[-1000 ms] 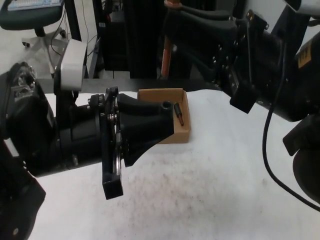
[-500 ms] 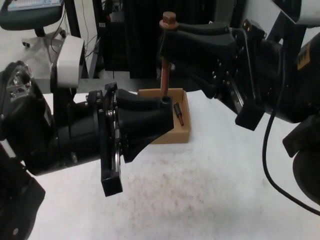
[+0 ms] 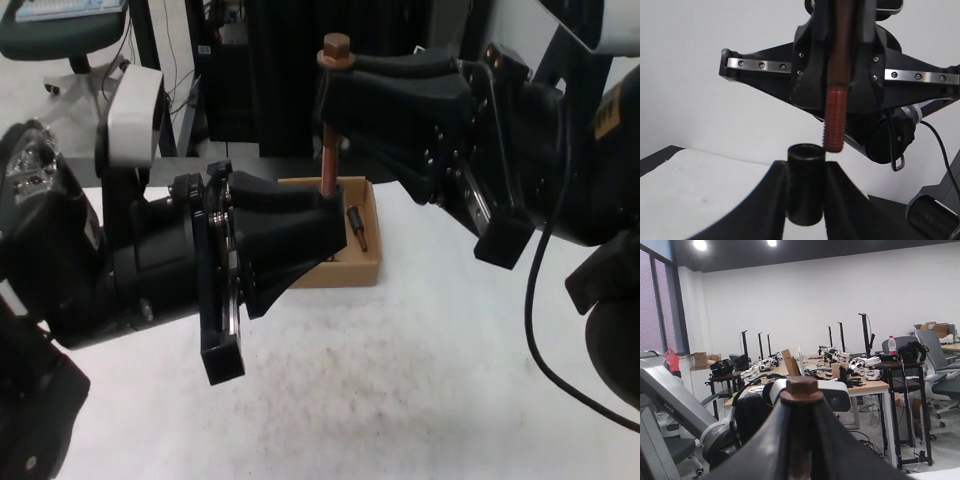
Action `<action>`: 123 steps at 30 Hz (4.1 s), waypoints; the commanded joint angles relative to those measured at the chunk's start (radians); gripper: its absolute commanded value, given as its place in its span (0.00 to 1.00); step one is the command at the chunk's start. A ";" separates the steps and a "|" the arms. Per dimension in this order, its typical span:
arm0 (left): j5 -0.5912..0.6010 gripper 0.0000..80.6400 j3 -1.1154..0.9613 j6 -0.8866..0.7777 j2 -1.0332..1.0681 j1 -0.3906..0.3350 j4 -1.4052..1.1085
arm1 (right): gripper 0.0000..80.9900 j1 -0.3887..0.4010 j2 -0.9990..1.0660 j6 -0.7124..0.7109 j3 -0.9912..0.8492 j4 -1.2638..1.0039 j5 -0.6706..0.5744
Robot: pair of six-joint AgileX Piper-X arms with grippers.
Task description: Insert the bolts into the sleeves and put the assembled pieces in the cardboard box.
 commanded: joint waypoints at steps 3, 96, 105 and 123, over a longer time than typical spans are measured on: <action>0.004 0.00 -0.003 -0.008 -0.003 0.002 -0.020 | 0.01 -0.001 0.004 -0.002 -0.001 -0.005 -0.007; 0.128 0.00 -0.012 -0.138 -0.012 0.070 -0.124 | 0.46 -0.017 0.006 -0.046 -0.001 0.175 -0.072; 0.171 0.00 -0.012 -0.179 -0.012 0.070 -0.124 | 0.46 -0.033 0.005 -0.046 -0.001 0.095 0.040; 0.101 0.00 -0.035 -0.382 -0.012 0.070 -0.124 | 0.01 -0.192 0.005 0.233 -0.001 0.033 0.066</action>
